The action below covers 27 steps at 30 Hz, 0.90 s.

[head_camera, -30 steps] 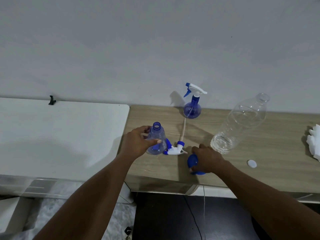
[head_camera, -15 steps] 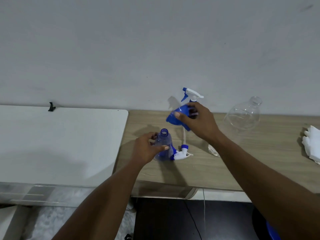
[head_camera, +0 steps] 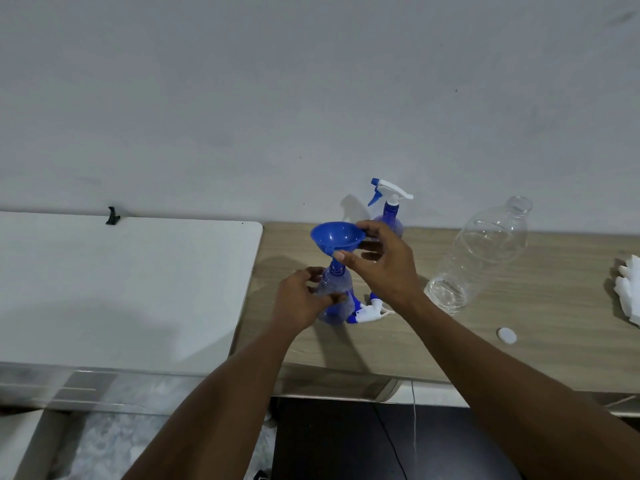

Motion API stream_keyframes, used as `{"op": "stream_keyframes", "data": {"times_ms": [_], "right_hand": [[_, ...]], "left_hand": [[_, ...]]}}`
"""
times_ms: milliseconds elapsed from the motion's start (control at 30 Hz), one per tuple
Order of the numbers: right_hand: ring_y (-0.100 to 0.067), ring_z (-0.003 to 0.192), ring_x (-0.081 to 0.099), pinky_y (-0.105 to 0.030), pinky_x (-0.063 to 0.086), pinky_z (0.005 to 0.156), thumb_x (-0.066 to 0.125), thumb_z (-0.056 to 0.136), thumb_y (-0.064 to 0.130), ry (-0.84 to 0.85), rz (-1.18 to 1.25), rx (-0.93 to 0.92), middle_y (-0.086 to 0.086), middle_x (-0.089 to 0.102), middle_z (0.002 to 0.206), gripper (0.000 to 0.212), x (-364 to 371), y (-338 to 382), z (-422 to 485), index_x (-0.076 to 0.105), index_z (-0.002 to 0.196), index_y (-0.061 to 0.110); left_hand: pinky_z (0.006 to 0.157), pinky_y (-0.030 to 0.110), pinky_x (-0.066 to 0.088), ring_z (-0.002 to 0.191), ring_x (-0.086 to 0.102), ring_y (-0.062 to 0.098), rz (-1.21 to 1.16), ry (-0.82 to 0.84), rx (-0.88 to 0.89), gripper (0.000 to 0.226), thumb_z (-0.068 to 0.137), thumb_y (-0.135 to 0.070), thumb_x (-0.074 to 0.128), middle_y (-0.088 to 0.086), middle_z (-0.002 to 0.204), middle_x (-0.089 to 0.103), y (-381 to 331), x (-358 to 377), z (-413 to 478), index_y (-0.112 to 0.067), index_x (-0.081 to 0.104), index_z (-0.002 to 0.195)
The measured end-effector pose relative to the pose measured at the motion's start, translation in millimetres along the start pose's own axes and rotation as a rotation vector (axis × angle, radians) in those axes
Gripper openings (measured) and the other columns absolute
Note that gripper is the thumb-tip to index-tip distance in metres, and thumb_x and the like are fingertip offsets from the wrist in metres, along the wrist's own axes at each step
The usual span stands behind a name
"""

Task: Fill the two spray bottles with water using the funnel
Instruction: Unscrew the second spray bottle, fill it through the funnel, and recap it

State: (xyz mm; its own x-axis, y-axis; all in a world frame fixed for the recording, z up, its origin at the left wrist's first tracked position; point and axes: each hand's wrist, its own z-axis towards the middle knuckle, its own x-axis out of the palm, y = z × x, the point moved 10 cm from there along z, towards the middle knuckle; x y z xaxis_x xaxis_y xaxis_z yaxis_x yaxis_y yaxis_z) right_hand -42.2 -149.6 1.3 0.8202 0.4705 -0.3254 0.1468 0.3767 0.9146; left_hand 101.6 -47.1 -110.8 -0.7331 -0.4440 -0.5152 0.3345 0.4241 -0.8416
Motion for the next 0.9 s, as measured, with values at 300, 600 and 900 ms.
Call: {"op": "stream_keyframes", "data": {"times_ms": [300, 600, 900], "right_hand": [[0.001, 0.109, 0.063, -0.019, 0.054, 0.085, 0.088, 0.069, 0.042, 0.058, -0.088, -0.027, 0.015, 0.065, 0.124, 0.07, 2.1, -15.8, -10.5, 0.057, 0.129, 0.022], [-0.003, 0.114, 0.059, -0.024, 0.053, 0.09, 0.091, 0.06, 0.053, 0.129, -0.113, 0.035, 0.013, 0.056, 0.136, 0.1, -6.4, -31.2, -24.1, 0.04, 0.144, 0.031], [-0.025, 0.094, 0.048, -0.05, 0.048, 0.084, 0.085, 0.075, 0.038, -0.781, -0.293, 0.046, -0.01, 0.046, 0.109, 0.059, -140.2, -65.0, -97.2, 0.046, 0.108, 0.009]], "left_hand": [[0.076, 0.022, 0.05, 0.093, 0.064, 0.007, 0.005, -0.001, 0.014, 0.07, 0.064, -0.049, 0.087, -0.01, 0.112, 0.066, -5.0, -0.5, -2.0, -0.024, 0.059, 0.124], [0.072, 0.021, 0.052, 0.087, 0.066, 0.005, 0.005, -0.009, 0.049, 0.053, 0.07, -0.039, 0.086, -0.013, 0.105, 0.065, -10.9, -1.1, -6.8, -0.03, 0.06, 0.115], [0.075, 0.024, 0.054, 0.086, 0.066, 0.003, -0.039, -0.013, 0.046, 0.06, 0.065, -0.048, 0.088, -0.016, 0.103, 0.066, -8.5, 2.4, -6.8, -0.03, 0.062, 0.117]]}}
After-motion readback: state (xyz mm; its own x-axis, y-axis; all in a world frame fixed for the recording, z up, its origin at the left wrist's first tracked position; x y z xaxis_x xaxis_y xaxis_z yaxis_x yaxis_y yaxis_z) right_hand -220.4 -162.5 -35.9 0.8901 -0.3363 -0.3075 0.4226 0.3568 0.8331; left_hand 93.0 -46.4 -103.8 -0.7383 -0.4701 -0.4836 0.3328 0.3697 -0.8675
